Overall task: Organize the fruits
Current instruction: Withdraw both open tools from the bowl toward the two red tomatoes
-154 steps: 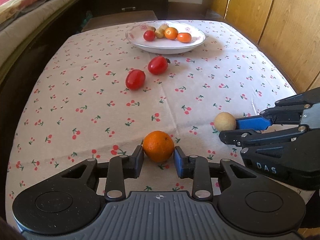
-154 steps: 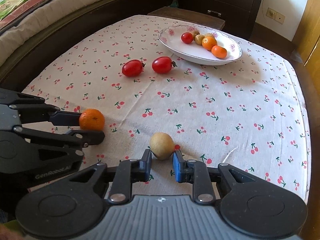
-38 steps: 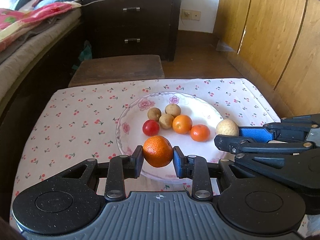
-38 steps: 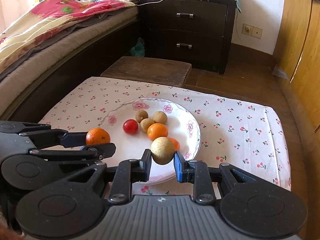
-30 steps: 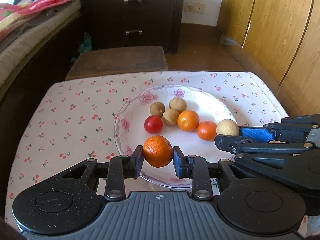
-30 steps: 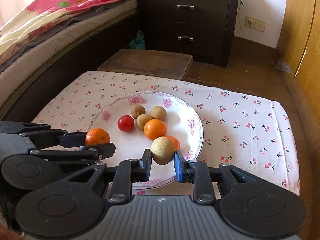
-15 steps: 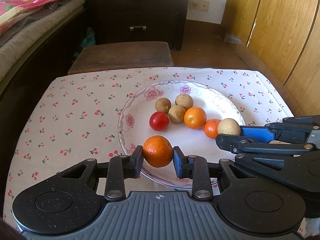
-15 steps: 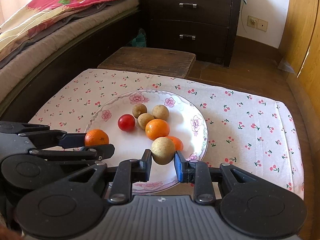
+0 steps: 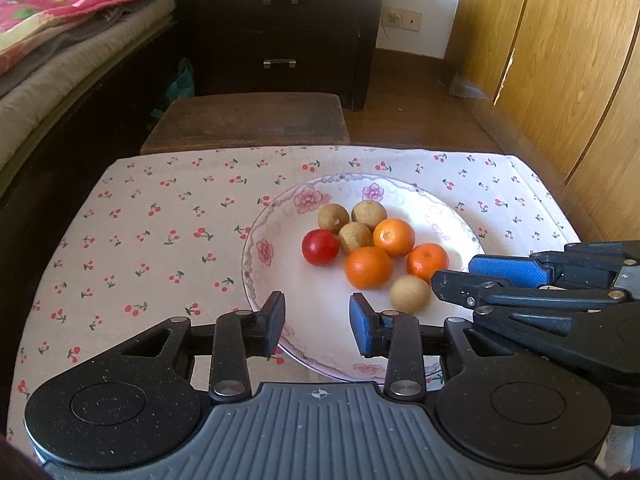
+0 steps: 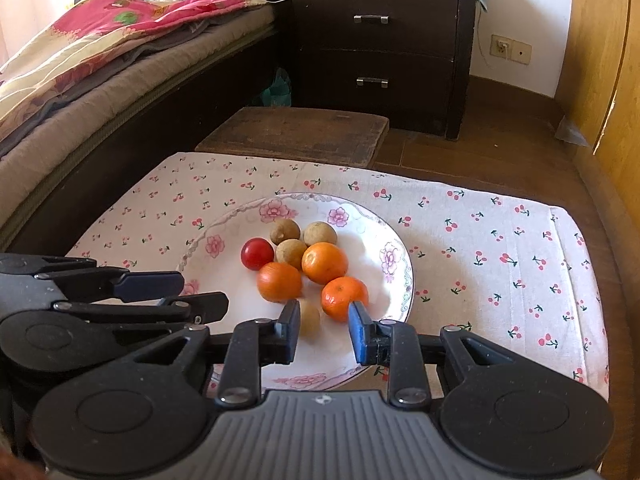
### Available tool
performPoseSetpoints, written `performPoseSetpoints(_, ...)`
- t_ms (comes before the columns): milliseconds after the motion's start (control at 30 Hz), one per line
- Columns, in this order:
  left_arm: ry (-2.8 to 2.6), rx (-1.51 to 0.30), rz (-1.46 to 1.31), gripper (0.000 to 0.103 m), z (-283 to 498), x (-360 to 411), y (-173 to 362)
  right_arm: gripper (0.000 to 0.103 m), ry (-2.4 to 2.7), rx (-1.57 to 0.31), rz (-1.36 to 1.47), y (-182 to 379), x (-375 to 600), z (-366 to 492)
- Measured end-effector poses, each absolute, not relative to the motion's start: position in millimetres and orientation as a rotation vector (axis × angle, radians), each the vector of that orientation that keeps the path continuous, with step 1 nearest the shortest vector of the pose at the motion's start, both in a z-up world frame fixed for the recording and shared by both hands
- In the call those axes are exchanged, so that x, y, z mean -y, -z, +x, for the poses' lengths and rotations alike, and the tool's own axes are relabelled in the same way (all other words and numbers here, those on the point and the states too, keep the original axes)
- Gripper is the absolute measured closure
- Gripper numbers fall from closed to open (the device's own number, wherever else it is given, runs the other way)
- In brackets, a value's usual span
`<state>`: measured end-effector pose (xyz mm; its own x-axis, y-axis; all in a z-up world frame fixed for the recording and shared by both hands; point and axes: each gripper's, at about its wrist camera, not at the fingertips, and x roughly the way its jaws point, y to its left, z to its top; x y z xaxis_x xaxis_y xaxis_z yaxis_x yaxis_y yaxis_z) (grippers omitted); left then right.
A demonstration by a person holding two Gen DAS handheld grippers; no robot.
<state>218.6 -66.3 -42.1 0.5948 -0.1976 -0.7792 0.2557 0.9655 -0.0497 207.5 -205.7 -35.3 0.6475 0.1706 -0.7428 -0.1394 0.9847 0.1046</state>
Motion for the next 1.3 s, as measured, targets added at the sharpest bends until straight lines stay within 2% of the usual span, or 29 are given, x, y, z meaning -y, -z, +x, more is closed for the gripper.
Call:
performPoseSetpoints(933,0.263,-0.883,0.015,0.055,190.2,28.1,19.3,0.074,-0.221,-0.857,0.029,19.1,178.3,178.6)
performPoseSetpoints(1300,0.308,-0.966,0.09,0.054,159.7,18.9,38.8,0.073,-0.24,-0.873,0.044,17.4,172.3,163.0)
